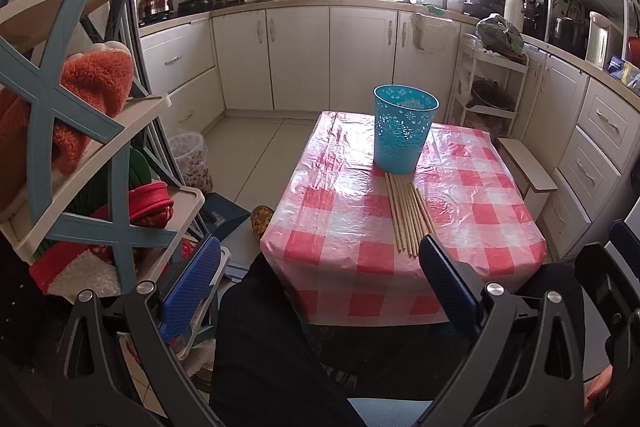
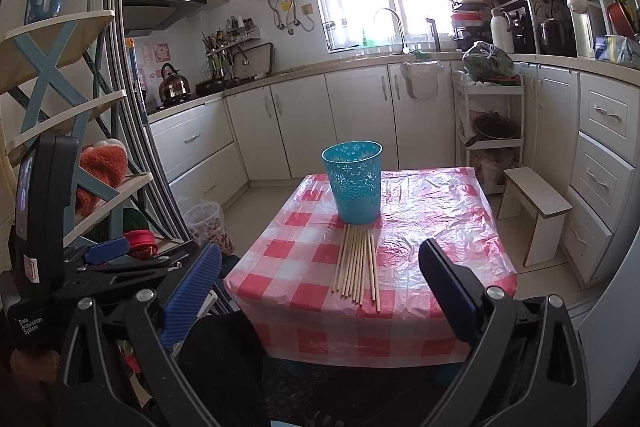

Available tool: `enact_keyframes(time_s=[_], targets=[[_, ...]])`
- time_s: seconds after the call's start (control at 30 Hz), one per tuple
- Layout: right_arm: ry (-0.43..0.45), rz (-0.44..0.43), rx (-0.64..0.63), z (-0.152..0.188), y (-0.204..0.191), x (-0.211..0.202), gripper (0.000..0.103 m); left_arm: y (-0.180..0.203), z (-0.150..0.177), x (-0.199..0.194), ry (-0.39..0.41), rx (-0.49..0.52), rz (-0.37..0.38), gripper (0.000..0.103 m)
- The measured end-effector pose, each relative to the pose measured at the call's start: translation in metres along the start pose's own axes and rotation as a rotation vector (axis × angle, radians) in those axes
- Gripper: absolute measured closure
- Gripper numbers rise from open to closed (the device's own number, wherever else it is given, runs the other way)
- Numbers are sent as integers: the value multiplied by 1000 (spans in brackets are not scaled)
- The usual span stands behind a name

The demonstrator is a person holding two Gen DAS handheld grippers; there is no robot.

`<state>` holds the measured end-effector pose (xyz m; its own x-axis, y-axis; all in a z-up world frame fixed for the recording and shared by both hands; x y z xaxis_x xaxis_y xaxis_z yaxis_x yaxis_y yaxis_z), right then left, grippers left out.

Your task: Organize utensils

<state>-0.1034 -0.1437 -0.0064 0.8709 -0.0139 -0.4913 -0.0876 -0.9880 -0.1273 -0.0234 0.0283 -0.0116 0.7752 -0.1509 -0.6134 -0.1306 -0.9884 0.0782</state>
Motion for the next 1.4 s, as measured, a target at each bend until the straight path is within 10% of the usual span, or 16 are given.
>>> enact_keyframes(time_s=[0.23,0.57,0.9,1.4], targets=[[-61,24,5,2,18,40,13,-2,-1,38,-63,-12,-7,8],[-336,12,18,36,53,186,81,7,0,118,-197,-25,52,8],[-523,24,-62,67,45,322,95,-11,-4,179,-278,-89,40,8],[-520,33,-136,63,67,345,97,20,-23,290,-359,-57,93,8]])
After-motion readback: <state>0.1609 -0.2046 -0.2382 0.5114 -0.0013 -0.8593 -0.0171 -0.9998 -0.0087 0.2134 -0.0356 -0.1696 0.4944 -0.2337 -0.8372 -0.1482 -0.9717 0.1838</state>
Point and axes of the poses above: each gripper's, at about its wrist camera, not at the fingertips, and x roughly the way its jaws point, y to its right, z to its underside, the point moved 4 cm from there along x, roughly the way its jaws point, and after that the axes turned 9 degrees about z, right-handed, at the moved point
